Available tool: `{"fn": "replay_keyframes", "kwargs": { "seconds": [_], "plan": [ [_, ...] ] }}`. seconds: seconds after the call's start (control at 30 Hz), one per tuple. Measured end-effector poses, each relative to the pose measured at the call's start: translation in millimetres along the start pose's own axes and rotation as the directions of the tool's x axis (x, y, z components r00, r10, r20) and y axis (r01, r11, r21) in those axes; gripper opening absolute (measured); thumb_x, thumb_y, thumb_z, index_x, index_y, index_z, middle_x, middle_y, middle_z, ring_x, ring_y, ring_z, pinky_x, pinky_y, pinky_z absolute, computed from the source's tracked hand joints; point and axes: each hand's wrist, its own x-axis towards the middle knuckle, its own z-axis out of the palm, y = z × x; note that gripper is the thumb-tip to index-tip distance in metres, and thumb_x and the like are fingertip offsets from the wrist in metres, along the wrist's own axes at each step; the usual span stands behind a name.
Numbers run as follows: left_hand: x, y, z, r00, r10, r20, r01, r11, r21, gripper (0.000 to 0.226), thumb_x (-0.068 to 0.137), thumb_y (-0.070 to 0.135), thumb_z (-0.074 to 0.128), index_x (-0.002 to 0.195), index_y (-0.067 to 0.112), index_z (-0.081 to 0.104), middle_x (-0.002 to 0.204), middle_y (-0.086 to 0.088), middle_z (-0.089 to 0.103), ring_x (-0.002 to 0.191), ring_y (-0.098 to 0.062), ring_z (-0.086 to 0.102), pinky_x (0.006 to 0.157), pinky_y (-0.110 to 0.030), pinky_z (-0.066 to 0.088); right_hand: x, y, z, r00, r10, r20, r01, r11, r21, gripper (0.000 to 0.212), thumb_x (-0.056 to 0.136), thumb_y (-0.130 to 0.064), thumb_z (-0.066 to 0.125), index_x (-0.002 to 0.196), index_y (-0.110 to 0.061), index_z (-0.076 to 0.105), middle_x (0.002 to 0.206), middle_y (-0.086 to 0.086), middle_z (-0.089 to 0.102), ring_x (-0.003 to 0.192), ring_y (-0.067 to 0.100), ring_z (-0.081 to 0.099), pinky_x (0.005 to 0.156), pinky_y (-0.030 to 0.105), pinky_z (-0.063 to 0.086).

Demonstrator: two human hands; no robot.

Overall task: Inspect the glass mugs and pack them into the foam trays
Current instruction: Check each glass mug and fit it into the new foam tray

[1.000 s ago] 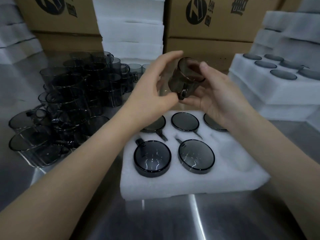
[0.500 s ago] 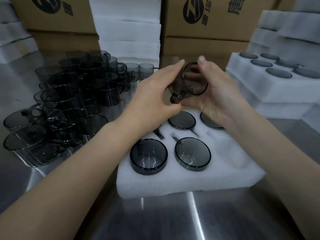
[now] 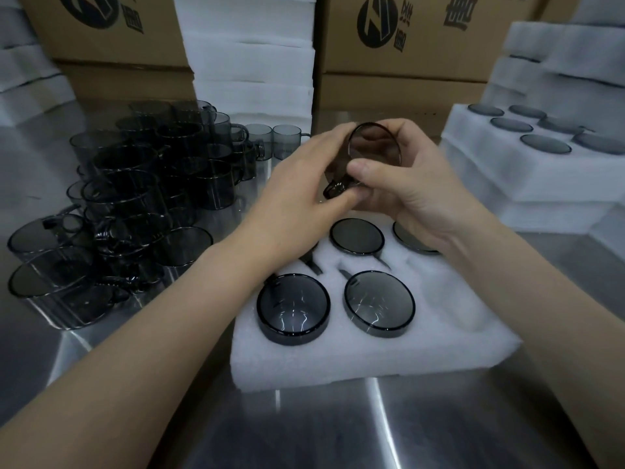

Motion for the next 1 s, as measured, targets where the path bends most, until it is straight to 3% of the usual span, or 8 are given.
{"fn": "replay_keyframes", "kwargs": {
  "seconds": [0.1,0.2,0.37,0.43,0.57,0.7,0.87,1.0],
  "plan": [
    [1,-2,-1,0.998,-0.058,-0.035,0.054,0.994,-0.098,0.048,0.090,0.021,0.066,0.136,0.017,0.051,0.124,0.010,0.061,0.117,-0.004,0.054,0.103,-0.024,0.041,1,-1,-3,0.995,0.016,0.098,-0.026,0.995,0.096,0.040,0.076,-0.001,0.070,0.113,-0.007,0.056,0.100,0.006,0.071,0.091,0.025,0.070,0.075,0.045,0.057],
    [0,-4,-2,0.993,-0.099,-0.065,0.088,0.983,-0.159,0.046,0.090,0.022,0.066,0.134,0.019,0.051,0.122,0.013,0.061,0.113,0.006,0.053,0.096,-0.006,0.035,2,-2,-6,0.987,0.037,0.158,-0.065,0.981,0.181,0.040,0.082,-0.004,0.066,0.121,-0.002,0.057,0.109,0.015,0.068,0.102,0.032,0.067,0.083,0.049,0.055],
    [0,-4,-4,0.992,-0.117,-0.050,0.099,0.959,-0.266,0.047,0.091,0.014,0.064,0.135,0.012,0.050,0.126,0.003,0.062,0.121,-0.008,0.055,0.108,-0.034,0.040,3,-2,-10,0.991,0.062,0.122,-0.085,0.978,0.192,0.044,0.086,-0.019,0.061,0.125,0.000,0.057,0.122,0.022,0.064,0.114,0.042,0.062,0.084,0.053,0.054],
    [1,-5,-4,0.993,-0.116,-0.030,0.103,0.957,-0.271,0.048,0.091,0.011,0.065,0.137,0.012,0.049,0.127,0.002,0.062,0.122,-0.008,0.055,0.109,-0.033,0.039,3,-3,-9,0.994,0.082,0.066,-0.094,0.975,0.200,0.039,0.085,-0.024,0.063,0.116,-0.001,0.061,0.118,0.021,0.066,0.110,0.044,0.064,0.079,0.054,0.055],
    [0,-5,-3,0.996,-0.081,0.023,0.084,0.979,-0.183,0.053,0.091,0.013,0.066,0.140,0.016,0.046,0.129,0.013,0.056,0.118,0.008,0.048,0.098,-0.003,0.030,3,-3,-8,0.994,0.104,-0.025,-0.097,0.977,0.190,0.023,0.088,-0.028,0.063,0.096,-0.007,0.059,0.102,0.014,0.072,0.095,0.038,0.071,0.066,0.052,0.057],
    [0,-3,-1,0.998,0.001,0.070,0.000,1.000,-0.016,0.065,0.086,0.022,0.068,0.144,0.011,0.041,0.141,0.002,0.051,0.131,-0.009,0.043,0.109,-0.017,0.028,1,-3,-4,0.993,0.085,-0.081,-0.075,0.990,0.121,0.026,0.085,-0.033,0.067,0.081,-0.014,0.050,0.086,0.006,0.071,0.078,0.027,0.072,0.056,0.044,0.058],
    [0,0,0,0.994,0.087,0.066,-0.093,0.990,0.102,0.067,0.076,0.022,0.077,0.137,0.008,0.050,0.121,0.016,0.047,0.111,0.002,0.043,0.097,-0.002,0.022,0,-1,1,0.989,0.034,-0.144,-0.042,0.998,-0.052,0.041,0.071,-0.039,0.080,0.080,-0.016,0.048,0.065,-0.004,0.064,0.059,0.014,0.065,0.045,0.031,0.052],
    [-1,0,1,1.000,-0.004,0.026,0.000,0.988,0.151,0.066,0.077,0.028,0.077,0.136,0.020,0.047,0.125,0.011,0.057,0.114,-0.011,0.051,0.097,-0.025,0.038,-1,2,4,0.993,-0.054,-0.107,0.028,0.973,-0.229,0.035,0.070,-0.027,0.078,0.088,-0.020,0.049,0.072,-0.013,0.064,0.067,0.006,0.064,0.050,0.024,0.051]
  ]
}}
